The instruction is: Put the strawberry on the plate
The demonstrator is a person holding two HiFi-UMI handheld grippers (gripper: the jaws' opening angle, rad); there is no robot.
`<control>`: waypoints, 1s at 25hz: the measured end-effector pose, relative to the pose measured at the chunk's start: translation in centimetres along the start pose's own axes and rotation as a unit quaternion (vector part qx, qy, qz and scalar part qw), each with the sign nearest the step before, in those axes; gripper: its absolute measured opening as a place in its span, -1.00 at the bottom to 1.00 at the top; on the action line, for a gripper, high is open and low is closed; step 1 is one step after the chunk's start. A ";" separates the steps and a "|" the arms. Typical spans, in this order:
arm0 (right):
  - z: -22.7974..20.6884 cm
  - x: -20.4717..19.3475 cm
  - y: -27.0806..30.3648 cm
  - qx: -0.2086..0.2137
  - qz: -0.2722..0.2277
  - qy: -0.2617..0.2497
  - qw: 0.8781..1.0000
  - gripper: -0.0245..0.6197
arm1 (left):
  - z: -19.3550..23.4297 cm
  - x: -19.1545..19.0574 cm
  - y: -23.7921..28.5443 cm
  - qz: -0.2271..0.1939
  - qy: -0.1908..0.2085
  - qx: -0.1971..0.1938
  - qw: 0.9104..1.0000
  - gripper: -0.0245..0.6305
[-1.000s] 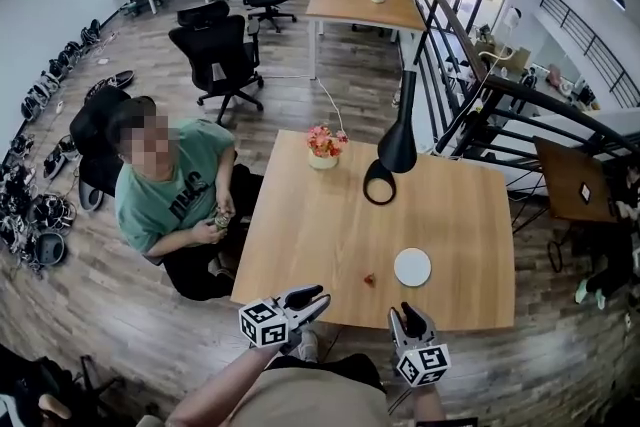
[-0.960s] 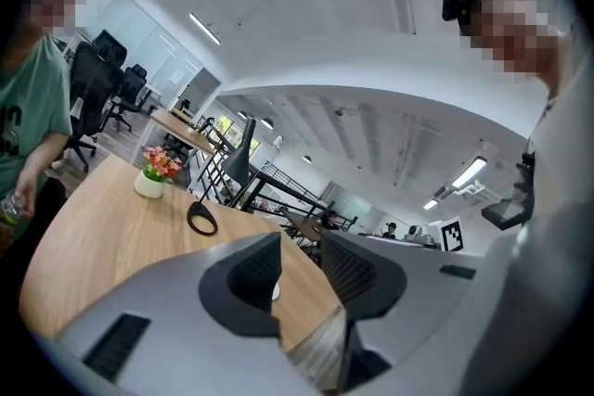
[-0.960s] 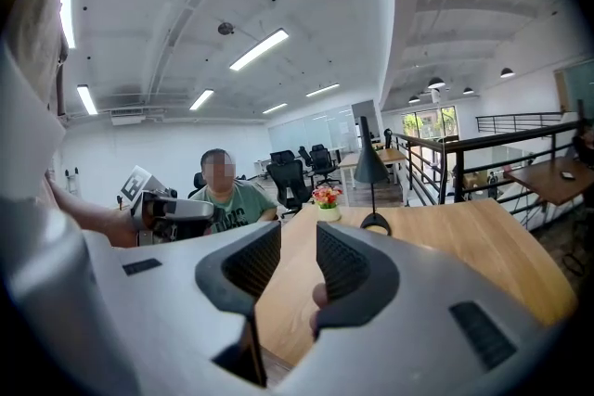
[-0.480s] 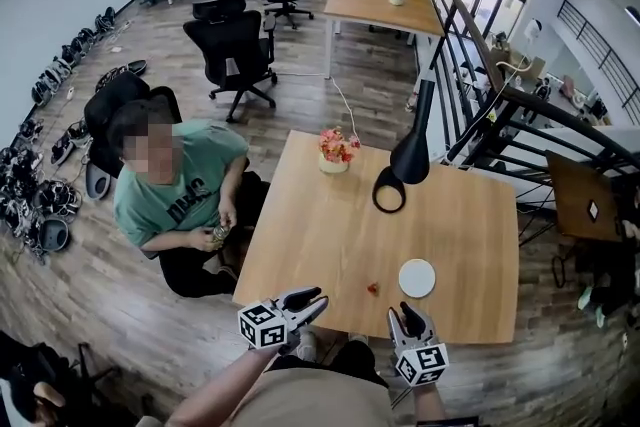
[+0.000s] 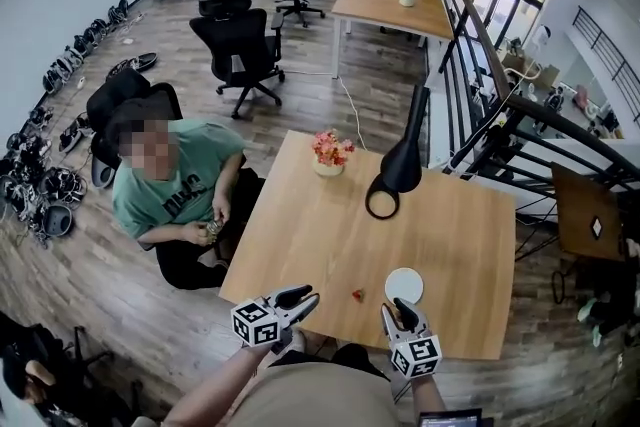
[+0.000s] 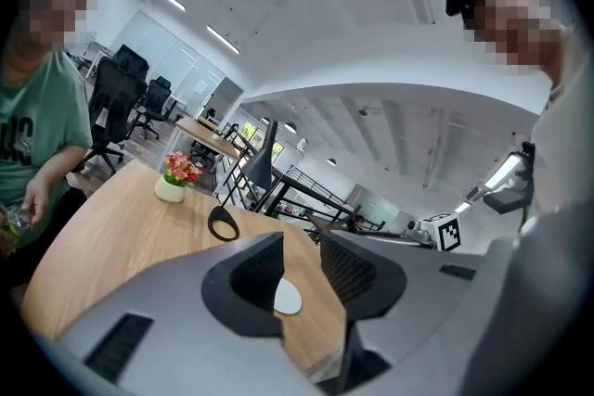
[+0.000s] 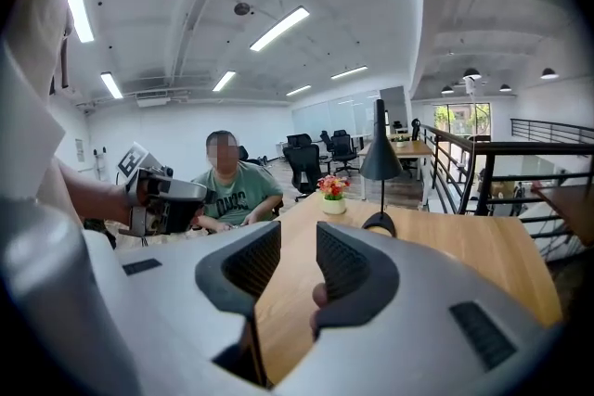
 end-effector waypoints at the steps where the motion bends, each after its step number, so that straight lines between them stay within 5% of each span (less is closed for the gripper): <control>1: -0.6 0.3 0.1 0.005 0.004 -0.004 1.000 -0.60 | -0.2 0.2 0.4 -0.001 0.001 0.005 1.000 -0.55; 13: -6.8 0.0 1.7 0.064 0.042 -0.046 0.996 -0.60 | -2.6 -0.9 3.6 0.011 -0.009 0.075 0.997 -0.56; 18: -8.5 -1.5 3.6 0.096 0.077 -0.082 0.989 -0.60 | -2.9 -2.1 4.2 0.017 -0.008 0.125 0.992 -0.91; 25: -10.8 -4.2 6.6 0.140 0.133 -0.120 0.974 -0.60 | -3.6 -3.5 6.6 0.022 -0.011 0.158 0.987 -0.91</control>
Point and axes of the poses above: the fingertips, and each gripper's own axes: y forward along the fingers, z to its left, x out of its top, the point moved 9 cm from there along -y, backward along the fingers, and after that the axes turned 13 degrees about y, right-handed, at the moved point
